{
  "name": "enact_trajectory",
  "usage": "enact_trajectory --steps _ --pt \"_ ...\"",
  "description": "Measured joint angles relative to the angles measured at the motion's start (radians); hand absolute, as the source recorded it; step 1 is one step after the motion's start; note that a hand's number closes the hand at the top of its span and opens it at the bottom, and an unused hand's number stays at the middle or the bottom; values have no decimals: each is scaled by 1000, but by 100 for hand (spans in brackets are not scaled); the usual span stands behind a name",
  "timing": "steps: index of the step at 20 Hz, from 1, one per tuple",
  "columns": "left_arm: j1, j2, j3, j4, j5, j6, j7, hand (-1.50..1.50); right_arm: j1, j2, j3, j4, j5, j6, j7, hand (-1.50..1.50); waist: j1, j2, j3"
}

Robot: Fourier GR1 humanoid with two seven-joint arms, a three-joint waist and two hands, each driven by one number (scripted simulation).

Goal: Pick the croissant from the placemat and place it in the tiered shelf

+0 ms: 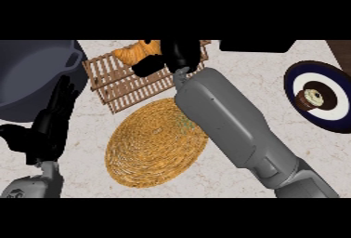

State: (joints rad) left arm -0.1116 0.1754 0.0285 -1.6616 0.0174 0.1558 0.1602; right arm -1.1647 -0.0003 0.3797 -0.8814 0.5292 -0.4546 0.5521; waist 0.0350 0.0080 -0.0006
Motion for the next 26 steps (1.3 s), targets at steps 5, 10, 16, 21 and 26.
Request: enact_trajectory --steps 5,10,16,21,26 --pt "-2 -2 -5 -9 -3 -9 2 0 -77 0 17 152 -81 -70 -62 150 10 2 0" --pt "-4 -5 -4 -1 -6 -15 -6 0 -93 0 -13 249 -207 -111 -144 -150 19 5 0" --pt "-19 -21 -13 5 -18 -7 -4 0 -136 0 -16 351 -333 -85 -243 -150 25 7 0" --pt "-31 -28 -13 13 -28 3 7 0 -167 0 -63 398 -404 -76 -356 -150 22 7 0" --pt "-8 -28 -11 -1 -31 1 0 0 -171 0 -132 389 -476 -108 -458 -150 11 3 0"
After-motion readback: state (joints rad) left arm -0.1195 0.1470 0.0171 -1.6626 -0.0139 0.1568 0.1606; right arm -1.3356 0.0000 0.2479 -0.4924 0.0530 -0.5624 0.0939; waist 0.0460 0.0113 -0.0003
